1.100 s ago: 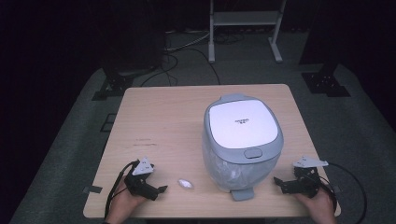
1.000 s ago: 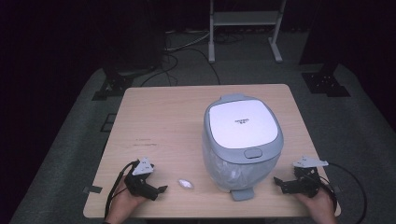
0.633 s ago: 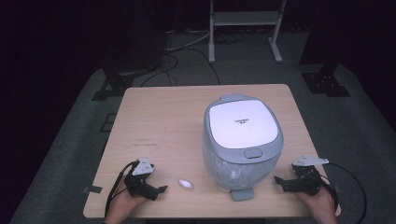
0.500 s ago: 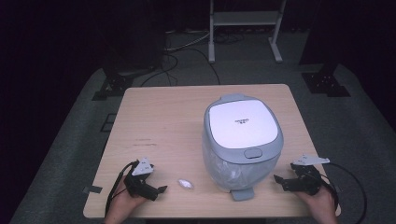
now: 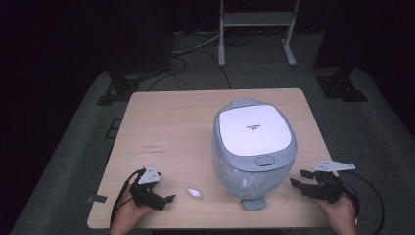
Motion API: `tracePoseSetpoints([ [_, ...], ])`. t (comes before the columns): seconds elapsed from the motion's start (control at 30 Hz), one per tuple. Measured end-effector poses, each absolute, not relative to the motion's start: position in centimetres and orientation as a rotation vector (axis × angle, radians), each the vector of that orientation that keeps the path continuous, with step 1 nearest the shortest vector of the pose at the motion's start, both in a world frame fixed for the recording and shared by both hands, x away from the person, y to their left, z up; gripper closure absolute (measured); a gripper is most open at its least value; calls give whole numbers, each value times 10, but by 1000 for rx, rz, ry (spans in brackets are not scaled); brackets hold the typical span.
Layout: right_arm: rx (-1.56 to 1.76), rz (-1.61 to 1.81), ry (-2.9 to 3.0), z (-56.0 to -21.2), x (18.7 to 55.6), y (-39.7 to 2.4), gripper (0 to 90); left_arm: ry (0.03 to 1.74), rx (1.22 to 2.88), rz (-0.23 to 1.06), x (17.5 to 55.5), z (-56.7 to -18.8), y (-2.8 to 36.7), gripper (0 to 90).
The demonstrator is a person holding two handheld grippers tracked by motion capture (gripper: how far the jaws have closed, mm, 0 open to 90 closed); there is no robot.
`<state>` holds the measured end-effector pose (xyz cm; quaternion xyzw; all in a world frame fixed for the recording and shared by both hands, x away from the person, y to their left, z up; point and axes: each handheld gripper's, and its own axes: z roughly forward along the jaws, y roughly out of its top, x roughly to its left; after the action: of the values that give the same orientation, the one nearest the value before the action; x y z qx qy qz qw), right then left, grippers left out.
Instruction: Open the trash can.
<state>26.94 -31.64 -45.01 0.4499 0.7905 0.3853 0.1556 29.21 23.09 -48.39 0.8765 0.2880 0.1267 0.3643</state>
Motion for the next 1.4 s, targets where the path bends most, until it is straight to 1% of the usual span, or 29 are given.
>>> tracePoseSetpoints([
  [0.03, 1285, 1116, 2268, -447, 269, -317, 517, 741, 2255, 326, 292, -484, 231, 0],
  [0.13, 1280, 1146, 2270, -443, 268, -318, 603, 741, 2256, 326, 292, -484, 231, 0],
  [0.17, 1280, 1146, 2270, -443, 268, -318, 603, 741, 2256, 326, 292, -484, 231, 0],
  [0.2, 1274, 1155, 2270, -441, 267, -319, 658, 741, 2255, 326, 292, -484, 231, 0],
  [0.23, 1261, 1182, 2278, -437, 266, -319, 736, 741, 2255, 326, 292, -484, 231, 0],
  [0.3, 1255, 1196, 2286, -434, 265, -320, 802, 741, 2255, 326, 292, -484, 231, 0],
  [0.33, 1255, 1196, 2286, -434, 265, -320, 802, 741, 2255, 326, 292, -484, 231, 0],
  [0.37, 1259, 1209, 2291, -430, 264, -320, 891, 741, 2255, 326, 292, -484, 231, 0],
  [0.8, 1253, 1255, 2291, -406, 260, -322, 900, 740, 2257, 325, 292, -484, 231, 0],
  [0.97, 1243, 1296, 2284, -391, 257, -325, 900, 741, 2257, 325, 292, -484, 231, 0],
  [1.4, 1204, 1357, 2294, -369, 256, -324, 900, 741, 2257, 325, 292, -484, 231, 0],
])
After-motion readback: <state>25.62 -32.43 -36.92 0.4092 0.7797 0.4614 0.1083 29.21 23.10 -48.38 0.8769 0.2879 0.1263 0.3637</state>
